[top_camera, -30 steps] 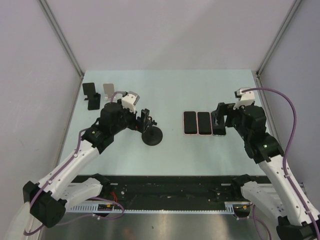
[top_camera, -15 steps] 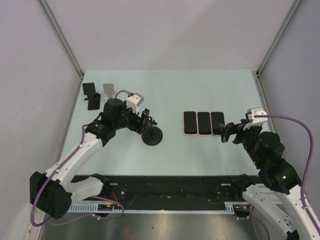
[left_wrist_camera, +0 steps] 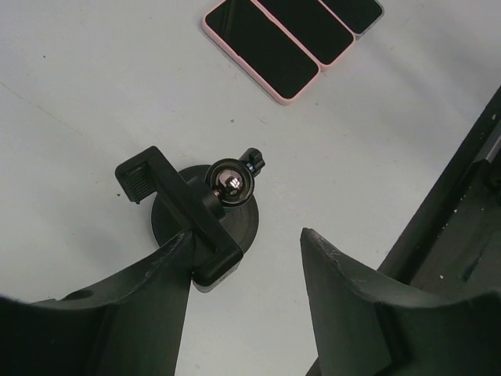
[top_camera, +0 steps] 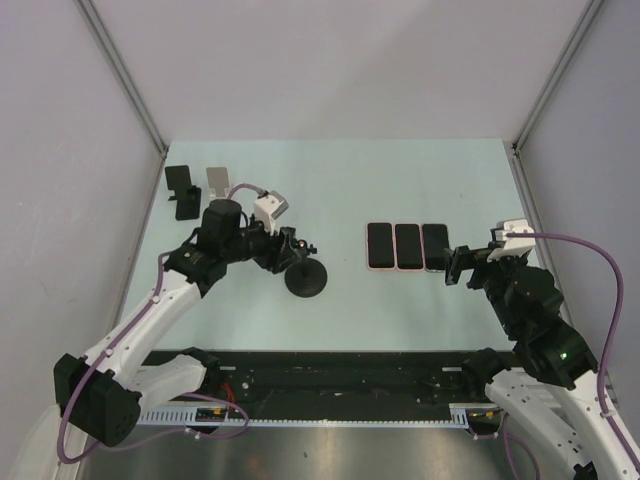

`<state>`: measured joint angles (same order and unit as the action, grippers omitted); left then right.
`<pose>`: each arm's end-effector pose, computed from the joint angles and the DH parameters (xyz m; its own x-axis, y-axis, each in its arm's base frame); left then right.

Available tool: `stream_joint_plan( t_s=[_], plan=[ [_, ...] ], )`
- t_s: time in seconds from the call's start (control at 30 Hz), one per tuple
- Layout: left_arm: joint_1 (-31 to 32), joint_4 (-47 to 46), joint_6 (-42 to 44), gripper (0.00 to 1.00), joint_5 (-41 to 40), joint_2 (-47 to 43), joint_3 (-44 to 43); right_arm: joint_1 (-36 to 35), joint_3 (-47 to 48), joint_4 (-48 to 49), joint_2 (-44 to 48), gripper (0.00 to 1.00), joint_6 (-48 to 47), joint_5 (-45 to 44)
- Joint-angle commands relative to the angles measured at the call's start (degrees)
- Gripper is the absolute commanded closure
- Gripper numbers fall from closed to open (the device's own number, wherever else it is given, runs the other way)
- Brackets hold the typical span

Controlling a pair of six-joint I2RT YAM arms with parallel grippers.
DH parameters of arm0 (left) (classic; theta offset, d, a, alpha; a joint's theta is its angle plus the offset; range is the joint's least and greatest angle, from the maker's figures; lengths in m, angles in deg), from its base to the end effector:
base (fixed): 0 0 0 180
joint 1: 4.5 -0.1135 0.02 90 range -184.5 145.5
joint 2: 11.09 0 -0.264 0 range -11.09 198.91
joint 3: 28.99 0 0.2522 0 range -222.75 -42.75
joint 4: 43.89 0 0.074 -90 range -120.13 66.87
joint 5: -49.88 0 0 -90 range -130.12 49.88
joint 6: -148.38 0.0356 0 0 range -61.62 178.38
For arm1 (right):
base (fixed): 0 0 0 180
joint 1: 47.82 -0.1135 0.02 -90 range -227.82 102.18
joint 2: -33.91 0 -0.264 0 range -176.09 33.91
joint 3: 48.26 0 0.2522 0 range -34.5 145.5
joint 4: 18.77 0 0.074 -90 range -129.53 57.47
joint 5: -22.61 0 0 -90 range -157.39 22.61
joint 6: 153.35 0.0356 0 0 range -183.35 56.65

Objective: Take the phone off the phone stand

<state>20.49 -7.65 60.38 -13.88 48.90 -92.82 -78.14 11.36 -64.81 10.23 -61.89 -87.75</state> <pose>0.2009 -0.1110 0.3022 -0.4603 0.2491 -0.8521 0.7338 0.6470 -0.2073 0.0823 0.0338 0.3487 -0.1559 -0.0635 -0.9857 -0.1737 0.9841 -0.0359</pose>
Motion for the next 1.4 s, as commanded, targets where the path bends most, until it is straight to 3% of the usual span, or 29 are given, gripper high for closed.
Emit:
stream_joint_plan(
  t_s=[0.0,0.2,0.47,0.83,0.9,1.03,1.1,1.37],
  plan=[
    [0.49,0.55,3.36,0.39,4.87,-1.28,-0.83,-0.35,0.10,2.04,0.57,0.00,0.04,-1.70],
    [1.20,1.51,3.89,0.41,0.22,0.48,-0.56,-0.17,-0.16,2.13,0.65,0.01,0.04,-2.05],
    [3.66,3.36,4.85,0.53,-5.14,3.21,-1.79,-0.17,-0.43,2.39,0.92,0.01,-0.05,-2.67],
    [4.27,3.27,3.98,1.00,-6.37,3.29,-4.95,0.00,-0.69,2.56,0.83,0.02,0.04,-2.84],
    [4.36,3.10,2.49,1.00,-8.65,3.82,-6.09,-0.08,-0.69,2.56,0.83,0.02,0.21,-2.93],
    [4.28,1.08,-1.64,1.00,-23.11,5.23,-7.68,0.09,-0.78,2.56,1.18,0.02,0.22,-2.93],
    [4.10,-0.59,-4.98,1.00,-26.05,6.02,-8.12,0.09,-0.87,2.56,1.18,0.02,0.31,-2.84],
    [0.85,-13.86,-14.30,1.00,-41.25,12.07,-8.29,0.00,-1.22,2.56,1.62,0.02,0.48,-2.76]
  ],
)
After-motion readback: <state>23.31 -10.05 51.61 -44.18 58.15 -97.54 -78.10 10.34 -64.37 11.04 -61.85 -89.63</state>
